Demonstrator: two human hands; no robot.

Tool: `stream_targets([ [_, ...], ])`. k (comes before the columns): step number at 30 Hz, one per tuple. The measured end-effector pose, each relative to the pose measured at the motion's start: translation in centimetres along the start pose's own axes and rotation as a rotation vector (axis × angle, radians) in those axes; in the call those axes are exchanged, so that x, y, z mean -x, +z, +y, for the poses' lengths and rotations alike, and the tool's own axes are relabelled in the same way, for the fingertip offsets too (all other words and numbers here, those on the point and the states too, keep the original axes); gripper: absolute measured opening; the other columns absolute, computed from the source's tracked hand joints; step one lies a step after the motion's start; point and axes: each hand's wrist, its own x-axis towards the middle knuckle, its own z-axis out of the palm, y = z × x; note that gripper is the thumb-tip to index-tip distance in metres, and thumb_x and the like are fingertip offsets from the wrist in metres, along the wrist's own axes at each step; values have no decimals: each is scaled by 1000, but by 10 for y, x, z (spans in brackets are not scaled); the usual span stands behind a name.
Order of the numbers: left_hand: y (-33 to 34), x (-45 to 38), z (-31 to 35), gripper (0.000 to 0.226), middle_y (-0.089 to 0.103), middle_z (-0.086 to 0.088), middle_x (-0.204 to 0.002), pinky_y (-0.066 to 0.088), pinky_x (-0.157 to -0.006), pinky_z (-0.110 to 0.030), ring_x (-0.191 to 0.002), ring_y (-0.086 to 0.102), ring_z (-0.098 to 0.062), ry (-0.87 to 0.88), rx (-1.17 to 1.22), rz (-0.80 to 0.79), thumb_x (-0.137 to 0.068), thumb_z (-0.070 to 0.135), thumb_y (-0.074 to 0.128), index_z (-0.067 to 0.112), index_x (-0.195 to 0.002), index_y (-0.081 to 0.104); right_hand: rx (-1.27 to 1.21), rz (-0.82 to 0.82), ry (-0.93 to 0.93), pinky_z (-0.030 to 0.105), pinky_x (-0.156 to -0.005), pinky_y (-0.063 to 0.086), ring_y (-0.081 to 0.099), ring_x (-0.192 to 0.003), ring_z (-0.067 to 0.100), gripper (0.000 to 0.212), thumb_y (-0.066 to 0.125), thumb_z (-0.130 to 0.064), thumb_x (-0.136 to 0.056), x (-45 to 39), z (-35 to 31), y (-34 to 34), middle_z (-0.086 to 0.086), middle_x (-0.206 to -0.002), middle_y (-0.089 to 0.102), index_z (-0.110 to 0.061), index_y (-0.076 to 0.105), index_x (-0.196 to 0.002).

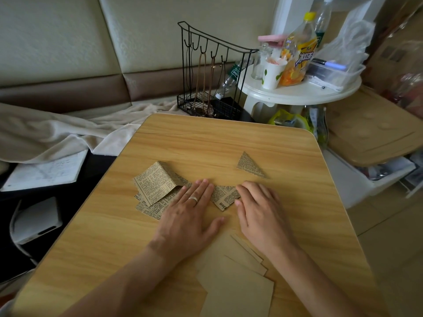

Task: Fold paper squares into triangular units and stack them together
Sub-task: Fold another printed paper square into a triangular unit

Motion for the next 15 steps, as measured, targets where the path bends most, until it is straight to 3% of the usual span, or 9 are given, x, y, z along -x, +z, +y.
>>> stream_targets([
  [3, 2, -1, 1, 90, 7, 3, -171, 2, -128, -32, -157, -2, -9, 3, -18, 6, -91, 73, 6, 21, -164, 13, -101, -34, -107, 35, -105, 45, 56, -120, 21, 44, 41, -30, -107, -7, -10, 3, 0, -135, 57, -9, 58, -141],
  [9, 2, 0, 1, 86, 25, -3, -167, 15, -128, -38, -156, 16, -15, 6, 26, 21, -94, 69, 22, 14, -160, 30, -117, -67, -93, 34, -106, 46, 56, -122, 19, 46, 38, -33, -108, -5, -12, 5, -2, -137, 56, -11, 58, -143],
  [15, -1, -3, 1, 93, 16, 1, -170, 6, -129, -35, -158, 7, -12, -5, -15, -3, -89, 75, 13, 18, -163, 21, -19, -74, -4, 39, -100, 48, 57, -121, 20, 42, 39, -31, -108, 1, -3, -2, -2, -133, 59, -11, 61, -138],
])
